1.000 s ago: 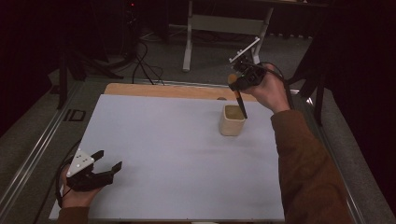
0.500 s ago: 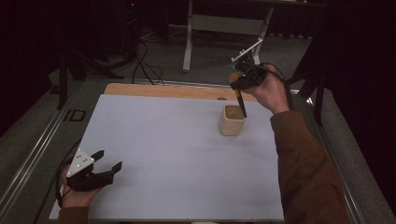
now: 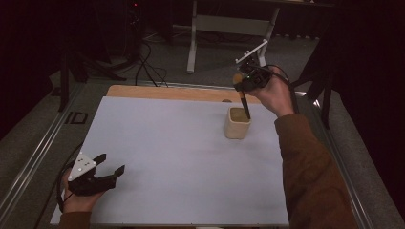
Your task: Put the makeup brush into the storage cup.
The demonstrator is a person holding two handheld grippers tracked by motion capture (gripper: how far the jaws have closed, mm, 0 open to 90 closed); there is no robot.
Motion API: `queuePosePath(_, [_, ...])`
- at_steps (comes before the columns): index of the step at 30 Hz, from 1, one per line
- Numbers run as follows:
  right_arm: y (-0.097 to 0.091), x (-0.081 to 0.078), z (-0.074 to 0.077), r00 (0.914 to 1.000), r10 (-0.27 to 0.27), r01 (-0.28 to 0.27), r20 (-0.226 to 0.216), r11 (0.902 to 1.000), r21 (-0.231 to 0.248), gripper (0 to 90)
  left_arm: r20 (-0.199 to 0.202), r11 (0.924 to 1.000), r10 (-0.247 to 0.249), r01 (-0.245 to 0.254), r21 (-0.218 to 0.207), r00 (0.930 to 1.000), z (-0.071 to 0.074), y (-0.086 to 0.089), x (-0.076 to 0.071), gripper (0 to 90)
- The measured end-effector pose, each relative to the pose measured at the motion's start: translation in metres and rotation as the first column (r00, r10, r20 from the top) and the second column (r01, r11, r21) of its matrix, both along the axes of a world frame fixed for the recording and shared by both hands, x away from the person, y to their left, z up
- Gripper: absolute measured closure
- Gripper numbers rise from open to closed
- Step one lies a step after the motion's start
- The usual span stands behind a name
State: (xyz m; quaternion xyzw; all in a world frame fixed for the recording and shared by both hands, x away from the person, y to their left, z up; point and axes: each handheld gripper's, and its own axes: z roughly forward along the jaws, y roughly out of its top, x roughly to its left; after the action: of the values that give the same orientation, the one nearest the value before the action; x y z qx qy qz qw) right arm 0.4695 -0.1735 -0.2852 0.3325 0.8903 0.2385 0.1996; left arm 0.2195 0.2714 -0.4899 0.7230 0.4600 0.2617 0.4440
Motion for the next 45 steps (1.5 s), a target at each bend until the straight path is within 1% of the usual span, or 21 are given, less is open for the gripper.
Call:
queuePosePath(7, [-0.001, 0.002, -0.003, 1.0, -0.007, 0.007, -0.004, 1.0, 0.006, 69.7, 0.0, 1.0, -0.001, 0.001, 0.002, 1.0, 0.0, 0.0, 0.0, 21.4])
queuePosePath(21, [0.0, 0.005, -0.007, 0.9999, -0.014, 0.014, 0.004, 0.9999, 0.01, 69.7, 0.002, 1.0, 0.004, -0.004, -0.003, 1.0, 0.0, 0.001, 0.0, 21.4])
queuePosePath(31, [-0.002, 0.008, -0.015, 0.9996, -0.028, 0.028, 0.002, 0.9995, 0.017, 69.7, 0.002, 1.0, 0.005, -0.005, -0.004, 1.0, 0.0, 0.001, 0.0, 21.4])
queuePosePath(36, [-0.003, 0.009, -0.018, 0.9994, -0.033, 0.033, 0.008, 0.9993, 0.016, 69.7, 0.002, 1.0, 0.004, -0.004, -0.002, 1.0, 0.0, 0.001, 0.0, 21.4])
queuePosePath(45, [-0.002, 0.009, -0.023, 0.9995, -0.028, 0.028, 0.01, 0.9994, 0.021, 69.7, 0.003, 1.0, 0.004, -0.004, -0.003, 1.0, 0.0, 0.001, -0.001, 21.3])
